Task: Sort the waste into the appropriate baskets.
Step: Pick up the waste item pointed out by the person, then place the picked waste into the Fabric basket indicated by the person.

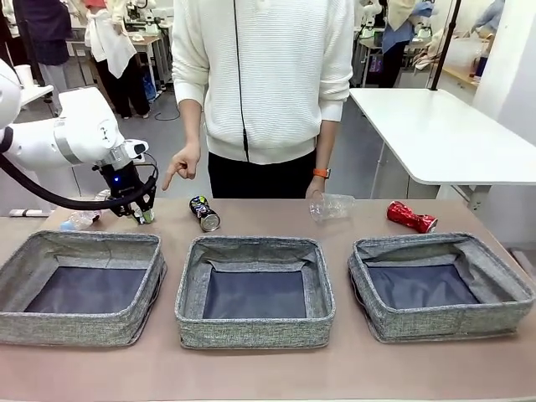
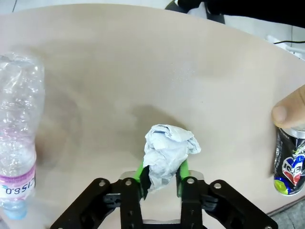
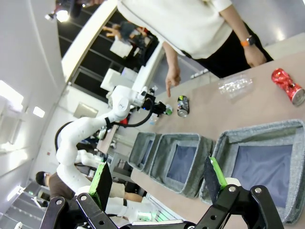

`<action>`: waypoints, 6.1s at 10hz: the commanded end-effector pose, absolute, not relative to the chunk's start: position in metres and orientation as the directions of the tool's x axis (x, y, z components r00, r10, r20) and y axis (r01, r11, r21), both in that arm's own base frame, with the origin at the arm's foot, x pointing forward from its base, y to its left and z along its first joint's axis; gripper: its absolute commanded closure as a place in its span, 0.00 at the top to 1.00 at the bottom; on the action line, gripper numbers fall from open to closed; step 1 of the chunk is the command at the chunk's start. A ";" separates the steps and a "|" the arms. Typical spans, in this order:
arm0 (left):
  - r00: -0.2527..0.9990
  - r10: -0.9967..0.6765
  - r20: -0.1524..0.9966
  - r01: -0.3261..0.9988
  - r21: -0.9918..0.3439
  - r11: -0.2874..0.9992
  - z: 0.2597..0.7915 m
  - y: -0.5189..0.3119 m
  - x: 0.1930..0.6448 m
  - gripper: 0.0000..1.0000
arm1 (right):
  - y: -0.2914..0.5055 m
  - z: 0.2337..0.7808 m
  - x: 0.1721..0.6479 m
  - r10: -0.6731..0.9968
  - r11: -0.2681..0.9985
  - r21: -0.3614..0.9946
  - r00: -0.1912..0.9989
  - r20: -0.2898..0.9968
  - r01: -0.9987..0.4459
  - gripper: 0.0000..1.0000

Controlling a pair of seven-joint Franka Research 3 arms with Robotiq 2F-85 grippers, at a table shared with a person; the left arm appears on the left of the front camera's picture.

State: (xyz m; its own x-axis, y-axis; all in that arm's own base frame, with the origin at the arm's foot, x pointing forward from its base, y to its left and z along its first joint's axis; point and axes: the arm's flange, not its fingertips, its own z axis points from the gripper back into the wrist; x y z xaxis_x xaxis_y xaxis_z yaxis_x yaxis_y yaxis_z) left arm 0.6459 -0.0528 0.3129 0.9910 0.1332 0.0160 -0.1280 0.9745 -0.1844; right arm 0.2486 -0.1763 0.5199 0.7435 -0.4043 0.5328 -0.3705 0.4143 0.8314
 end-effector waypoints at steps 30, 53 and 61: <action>0.955 -0.203 0.215 0.209 -0.004 0.978 0.708 -0.421 0.433 0.09 | -0.177 0.523 0.251 -0.402 0.413 0.820 0.728 0.555 -0.397 1.00; 0.993 -0.114 0.017 0.115 -0.085 0.990 0.728 -0.376 0.474 0.09 | -0.177 0.523 0.251 -0.402 0.413 0.820 0.728 0.555 -0.397 1.00; 0.993 -0.114 0.017 0.115 -0.085 0.990 0.728 -0.376 0.474 0.09 | -0.177 0.523 0.251 -0.402 0.413 0.820 0.728 0.555 -0.397 1.00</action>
State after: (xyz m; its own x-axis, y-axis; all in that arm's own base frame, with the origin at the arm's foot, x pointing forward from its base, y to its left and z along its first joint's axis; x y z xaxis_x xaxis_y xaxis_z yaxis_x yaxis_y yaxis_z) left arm 0.4761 -0.3802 0.7227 0.9950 -0.0984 0.0192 0.0996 0.9914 -0.0854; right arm 0.2482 -0.1765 0.5210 0.7447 -0.4006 0.5338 -0.3716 0.4155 0.8302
